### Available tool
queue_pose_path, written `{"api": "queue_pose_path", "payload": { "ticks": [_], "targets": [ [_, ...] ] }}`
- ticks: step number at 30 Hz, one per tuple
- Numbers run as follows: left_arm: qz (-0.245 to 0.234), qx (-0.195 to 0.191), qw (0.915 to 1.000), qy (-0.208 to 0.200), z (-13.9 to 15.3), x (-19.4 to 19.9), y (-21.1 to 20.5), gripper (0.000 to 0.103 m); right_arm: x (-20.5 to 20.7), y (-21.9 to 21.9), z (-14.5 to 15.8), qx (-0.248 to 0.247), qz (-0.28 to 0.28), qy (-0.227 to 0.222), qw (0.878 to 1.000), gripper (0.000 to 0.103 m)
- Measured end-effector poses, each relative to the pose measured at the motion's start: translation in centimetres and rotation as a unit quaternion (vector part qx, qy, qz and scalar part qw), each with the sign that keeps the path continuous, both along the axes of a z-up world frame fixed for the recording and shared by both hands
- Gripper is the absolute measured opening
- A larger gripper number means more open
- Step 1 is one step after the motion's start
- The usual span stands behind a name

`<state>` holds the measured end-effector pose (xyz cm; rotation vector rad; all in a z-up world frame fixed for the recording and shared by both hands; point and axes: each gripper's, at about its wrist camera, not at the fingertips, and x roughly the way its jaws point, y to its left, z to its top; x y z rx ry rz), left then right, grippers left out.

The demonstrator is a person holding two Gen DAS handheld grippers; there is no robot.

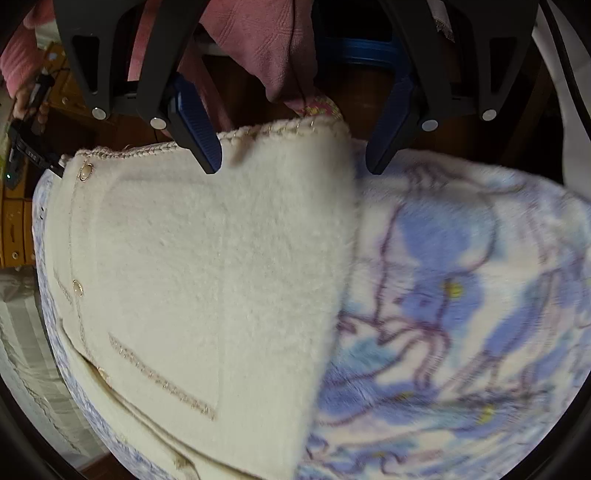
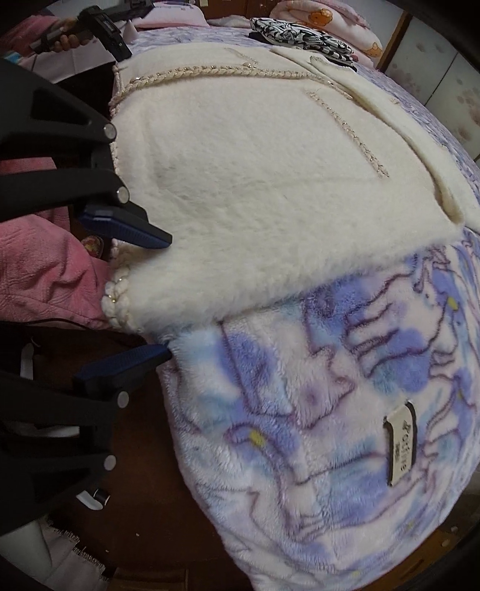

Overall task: Fold large clothes
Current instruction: 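Move both grippers to the side edge of the cream cardigan, then close both grippers on the cardigan side edge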

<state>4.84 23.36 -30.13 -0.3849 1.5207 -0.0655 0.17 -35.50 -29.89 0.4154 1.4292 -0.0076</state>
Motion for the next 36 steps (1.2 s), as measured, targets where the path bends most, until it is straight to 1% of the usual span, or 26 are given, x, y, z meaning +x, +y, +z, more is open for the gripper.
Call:
{"api": "queue_pose_path", "payload": {
  "ticks": [2, 4, 6, 10, 11, 13, 15, 16, 17, 18, 19, 21, 22, 23, 25, 26, 27, 29, 31, 32, 34, 36],
  "targets": [
    [-0.011, -0.025, 0.9996, 0.01, -1.3, 0.8, 0.3, 0.079, 0.6, -0.2, -0.4, 0.013, 0.011, 0.01, 1.0, 0.054],
    [-0.012, -0.028, 0.9992, 0.026, -2.8, 1.1, 0.3, 0.079, 1.3, -0.3, -0.7, 0.022, 0.028, 0.018, 0.999, 0.054],
    [-0.014, -0.04, 0.9987, 0.027, -3.9, 1.7, 0.3, 0.084, 1.9, -0.1, -0.8, 0.027, 0.055, 0.021, 0.998, 0.054],
    [-0.021, -0.039, 0.9985, 0.033, -4.1, 1.8, 0.2, 0.084, 3.5, 0.0, -1.3, 0.042, 0.098, 0.037, 0.994, 0.054],
    [-0.016, -0.036, 0.9987, 0.033, -4.0, 1.8, 0.2, 0.084, 3.9, -0.1, -1.5, 0.047, 0.104, 0.043, 0.993, 0.054],
    [-0.014, -0.018, 0.9994, 0.027, -3.6, 2.1, -0.3, 0.081, 5.2, 0.0, -1.7, 0.053, 0.117, 0.052, 0.99, 0.054],
    [-0.009, 0.001, 0.9998, 0.016, -3.0, 1.7, -1.3, 0.072, 5.0, 0.8, -1.6, 0.05, 0.131, 0.058, 0.988, 0.049],
    [-0.006, 0.004, 0.9999, 0.012, -2.8, 1.6, -1.8, 0.069, 5.2, 1.1, -1.4, 0.045, 0.138, 0.061, 0.987, 0.046],
    [0.0, 0.01, 0.9999, 0.006, -2.5, 1.4, -2.3, 0.064, 5.3, 1.4, -1.3, 0.041, 0.143, 0.064, 0.987, 0.042],
    [0.004, 0.019, 0.9998, -0.001, -2.1, 1.2, -2.9, 0.059, 5.1, 1.7, -1.0, 0.039, 0.145, 0.066, 0.986, 0.04],
    [0.006, 0.027, 0.9996, -0.005, -1.9, 0.8, -3.5, 0.057, 5.2, 2.1, -0.9, 0.034, 0.146, 0.069, 0.986, 0.038],
    [0.014, 0.046, 0.9987, -0.016, -1.0, 0.3, -4.7, 0.035, 4.9, 2.1, -0.4, 0.025, 0.145, 0.067, 0.987, 0.033],
    [0.019, 0.057, 0.9979, -0.022, -0.4, 0.1, -5.2, 0.03, 4.8, 2.4, -0.2, 0.02, 0.143, 0.066, 0.987, 0.026],
    [0.022, 0.066, 0.9972, -0.028, 0.0, 0.1, -5.7, 0.02, 4.6, 2.8, 0.2, 0.015, 0.141, 0.063, 0.988, 0.021],
    [0.032, 0.071, 0.9962, -0.041, 1.2, -0.1, -6.3, 0.017, 4.0, 3.4, 1.1, 0.008, 0.135, 0.052, 0.989, 0.013],
    [0.036, 0.062, 0.9963, -0.048, 2.2, -0.5, -6.6, 0.016, 3.8, 3.7, 1.7, 0.007, 0.132, 0.042, 0.99, 0.009],
    [0.035, 0.053, 0.9962, -0.059, 3.0, -0.5, -7.0, 0.015, 3.6, 4.2, 2.4, 0.021, 0.129, 0.027, 0.991, 0.009],
    [0.039, 0.058, 0.9952, -0.069, 4.1, -0.8, -7.4, 0.015, 3.2, 5.5, 4.1, 0.039, 0.119, -0.006, 0.992, 0.009],
    [0.072, 0.05, 0.9943, -0.061, 5.1, -0.8, -7.7, 0.015, 3.2, 7.2, 5.1, 0.028, 0.113, -0.02, 0.993, 0.009],
    [0.087, 0.043, 0.9937, -0.056, 5.6, -1.1, -7.6, 0.014, 3.3, 8.3, 5.4, 0.028, 0.1, -0.027, 0.994, 0.009],
    [0.111, 0.025, 0.9924, -0.047, 6.5, -1.2, -7.2, 0.014, 3.3, 9.6, 5.9, 0.051, 0.068, -0.04, 0.996, 0.009],
    [0.137, -0.008, 0.9893, -0.049, 7.7, -1.1, -7.2, 0.012, 3.4, 10.7, 6.5, 0.085, 0.033, -0.056, 0.994, 0.009]
  ]
}}
